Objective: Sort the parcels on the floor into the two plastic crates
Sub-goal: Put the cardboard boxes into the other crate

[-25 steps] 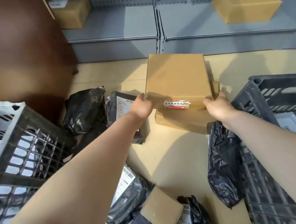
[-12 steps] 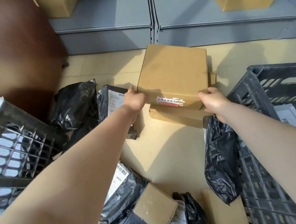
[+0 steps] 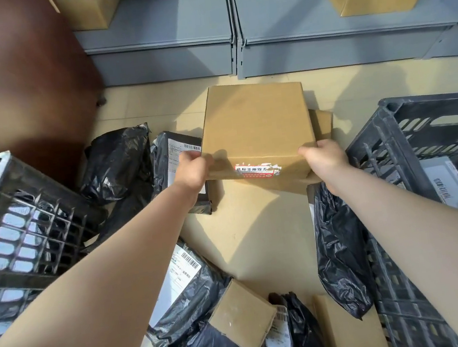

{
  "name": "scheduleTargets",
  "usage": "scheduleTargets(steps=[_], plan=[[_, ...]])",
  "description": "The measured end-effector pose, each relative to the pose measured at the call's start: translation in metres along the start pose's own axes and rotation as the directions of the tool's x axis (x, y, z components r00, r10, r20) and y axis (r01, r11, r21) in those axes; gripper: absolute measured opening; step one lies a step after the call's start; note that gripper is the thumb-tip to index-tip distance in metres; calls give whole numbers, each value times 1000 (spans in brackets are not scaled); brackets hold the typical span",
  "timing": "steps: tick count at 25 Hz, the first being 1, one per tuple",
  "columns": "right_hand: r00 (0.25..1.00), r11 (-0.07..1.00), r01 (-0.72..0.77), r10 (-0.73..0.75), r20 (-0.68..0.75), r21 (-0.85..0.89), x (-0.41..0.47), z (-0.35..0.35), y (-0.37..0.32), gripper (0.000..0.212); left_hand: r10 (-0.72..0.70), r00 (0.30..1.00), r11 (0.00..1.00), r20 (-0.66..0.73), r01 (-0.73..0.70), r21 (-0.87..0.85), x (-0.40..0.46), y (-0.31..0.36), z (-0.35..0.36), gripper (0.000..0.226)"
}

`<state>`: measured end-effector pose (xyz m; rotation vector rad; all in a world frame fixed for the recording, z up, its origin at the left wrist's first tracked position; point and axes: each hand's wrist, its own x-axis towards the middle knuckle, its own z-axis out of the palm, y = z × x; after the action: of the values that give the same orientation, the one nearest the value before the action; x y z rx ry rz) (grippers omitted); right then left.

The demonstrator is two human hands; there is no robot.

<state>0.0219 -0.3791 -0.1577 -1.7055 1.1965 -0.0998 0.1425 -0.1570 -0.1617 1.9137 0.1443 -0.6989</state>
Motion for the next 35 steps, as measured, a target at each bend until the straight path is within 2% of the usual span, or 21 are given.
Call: scheduleTargets(steps=[2,4,6,9,10,12,14,18,22,23,26,31,35], plan=[[995,994,83,-78,-59,76,-11,-1,-6,38,55,998,998,10,-55,-22,-6,5,-5,43],[987,978,156,-148,-66,139,-20,-3,-14,46,109,994,992,26,-107,-65,-13,13,-13,45],[977,954,214,-215,-18,210,-33,-7,-24,49,156,988,980,10,-153,-130,-25,20,-23,50],[967,907,212,-248,54,364,-48,-10,-31,31,204,979,947,-24,-204,-249,-37,24,-37,47],[965,898,209,-254,66,388,-56,-13,-32,33,218,976,942,-23,-216,-255,-41,24,-42,41],[967,885,179,-239,89,430,-69,-18,-33,51,236,972,938,-5,-229,-261,-52,24,-51,35],[971,870,139,-213,107,473,-79,-22,-35,57,241,971,937,5,-231,-262,-62,23,-58,43],[979,891,89,-161,126,445,-102,-24,-43,38,244,968,912,-64,-252,-325,-85,31,-69,39],[981,912,114,-167,103,393,-118,-28,-43,67,255,965,877,-58,-256,-406,-104,35,-81,45],[978,909,128,-182,102,397,-121,-30,-42,65,247,967,882,-62,-251,-400,-110,34,-83,42],[952,916,218,-275,132,336,-133,-38,-36,40,228,970,889,-79,-241,-389,-115,26,-93,32],[933,901,217,-305,191,376,-134,-40,-30,56,253,967,913,-41,-252,-321,-121,24,-94,30],[947,927,227,-282,154,298,-124,-37,-15,42,322,940,925,111,-288,-248,-123,28,-93,38]])
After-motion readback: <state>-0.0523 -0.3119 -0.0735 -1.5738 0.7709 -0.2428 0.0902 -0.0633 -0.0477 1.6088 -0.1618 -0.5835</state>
